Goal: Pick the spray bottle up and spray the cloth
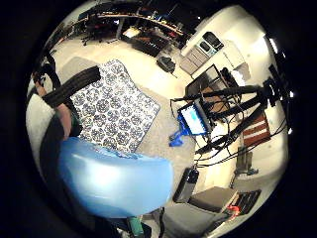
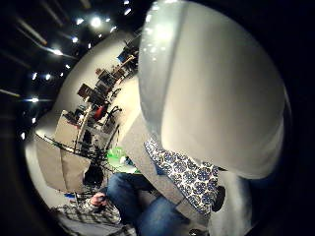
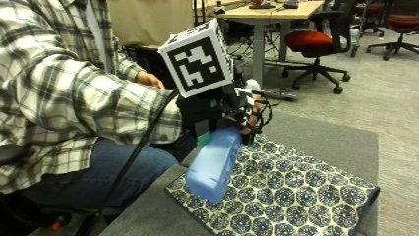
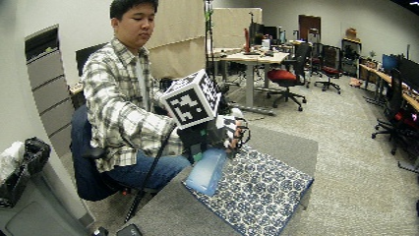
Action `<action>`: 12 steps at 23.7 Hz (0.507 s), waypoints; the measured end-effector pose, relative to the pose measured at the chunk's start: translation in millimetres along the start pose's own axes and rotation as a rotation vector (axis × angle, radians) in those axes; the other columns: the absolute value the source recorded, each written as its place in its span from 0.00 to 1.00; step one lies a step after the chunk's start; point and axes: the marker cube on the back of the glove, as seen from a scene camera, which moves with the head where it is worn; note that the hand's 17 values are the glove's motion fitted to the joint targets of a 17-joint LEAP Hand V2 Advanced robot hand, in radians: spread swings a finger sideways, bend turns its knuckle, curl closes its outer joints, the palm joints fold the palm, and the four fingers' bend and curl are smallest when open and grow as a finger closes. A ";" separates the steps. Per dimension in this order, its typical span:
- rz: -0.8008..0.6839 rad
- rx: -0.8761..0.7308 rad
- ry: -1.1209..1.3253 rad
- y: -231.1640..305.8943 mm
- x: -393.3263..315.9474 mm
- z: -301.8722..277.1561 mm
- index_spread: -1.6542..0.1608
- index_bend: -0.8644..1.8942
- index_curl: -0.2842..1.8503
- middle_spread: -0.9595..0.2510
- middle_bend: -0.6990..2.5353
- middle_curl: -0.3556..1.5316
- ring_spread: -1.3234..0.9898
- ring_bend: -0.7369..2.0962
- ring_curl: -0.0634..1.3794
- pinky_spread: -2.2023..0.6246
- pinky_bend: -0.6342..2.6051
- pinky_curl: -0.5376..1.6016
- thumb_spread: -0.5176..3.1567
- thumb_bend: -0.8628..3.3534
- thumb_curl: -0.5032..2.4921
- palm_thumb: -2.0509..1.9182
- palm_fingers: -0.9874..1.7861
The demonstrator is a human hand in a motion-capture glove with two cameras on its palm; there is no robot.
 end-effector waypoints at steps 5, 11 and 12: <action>-0.064 -0.046 0.120 -7.5 -11.9 14.4 0.76 0.41 0.41 0.69 0.40 0.48 0.48 0.48 0.39 0.72 0.33 0.43 0.17 0.20 0.43 0.80 0.82; -0.071 -0.081 0.224 -11.9 -12.6 27.2 0.76 0.41 0.42 0.69 0.40 0.49 0.48 0.48 0.39 0.72 0.33 0.43 0.17 0.20 0.44 0.80 0.82; -0.065 -0.087 0.235 -12.3 -12.7 29.1 0.76 0.41 0.42 0.69 0.40 0.49 0.48 0.48 0.39 0.72 0.33 0.43 0.17 0.20 0.44 0.80 0.82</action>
